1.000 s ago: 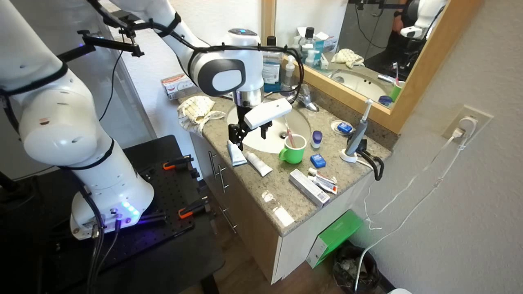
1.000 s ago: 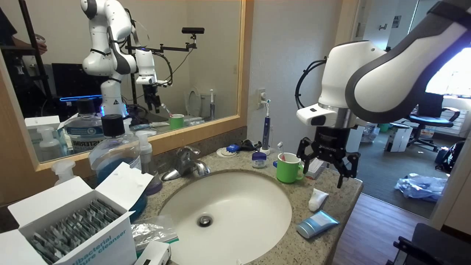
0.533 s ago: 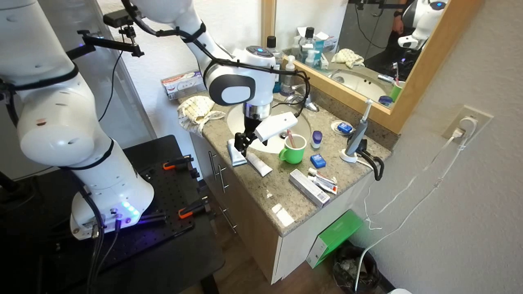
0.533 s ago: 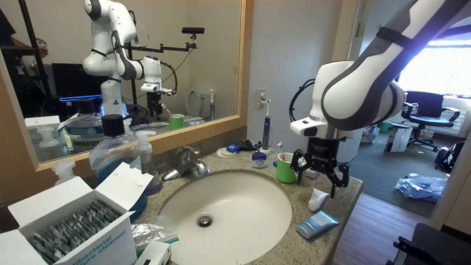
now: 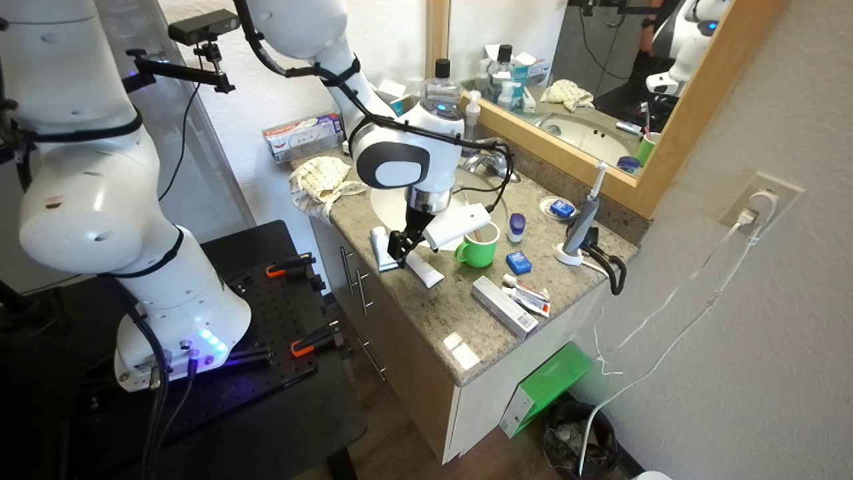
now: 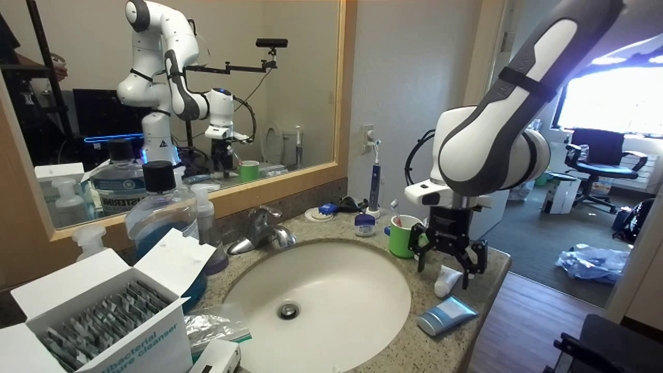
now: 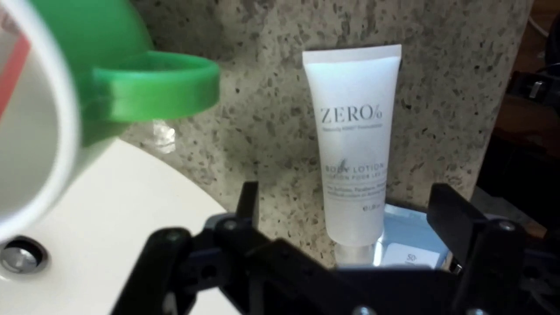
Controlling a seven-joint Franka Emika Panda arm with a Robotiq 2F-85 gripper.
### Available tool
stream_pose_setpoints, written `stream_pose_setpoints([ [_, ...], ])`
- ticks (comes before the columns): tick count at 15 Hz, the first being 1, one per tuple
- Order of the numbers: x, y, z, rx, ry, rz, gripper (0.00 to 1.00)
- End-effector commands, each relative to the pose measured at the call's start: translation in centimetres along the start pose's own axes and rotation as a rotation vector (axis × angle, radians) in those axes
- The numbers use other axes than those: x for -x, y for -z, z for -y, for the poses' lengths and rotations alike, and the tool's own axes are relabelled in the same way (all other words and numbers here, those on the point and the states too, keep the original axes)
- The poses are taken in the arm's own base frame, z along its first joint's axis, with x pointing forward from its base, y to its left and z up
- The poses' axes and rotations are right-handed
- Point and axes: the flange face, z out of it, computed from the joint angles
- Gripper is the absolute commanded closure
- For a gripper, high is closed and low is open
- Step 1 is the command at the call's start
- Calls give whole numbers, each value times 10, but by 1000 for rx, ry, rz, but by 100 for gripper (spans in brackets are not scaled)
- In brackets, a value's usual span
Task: Put the white tube upright
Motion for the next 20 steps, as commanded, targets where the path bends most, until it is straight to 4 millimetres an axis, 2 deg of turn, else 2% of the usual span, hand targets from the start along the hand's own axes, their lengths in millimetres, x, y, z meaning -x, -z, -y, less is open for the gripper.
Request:
stream_pose_setpoints([
  [1,5,-6,-4,12,-3,-8,21],
  [5,6,-7,0,17,-12,-3,57],
  [9,3,2,6,60,-26,41,88],
  [10,3,3,7,65,-40,56,92],
  [11,3,4,8,70,-62,76,90],
  [13,5,8,9,73,-112,120,94],
  [18,22,11,12,54,-288,265,91],
  [20,23,13,13,59,-349,325,91],
])
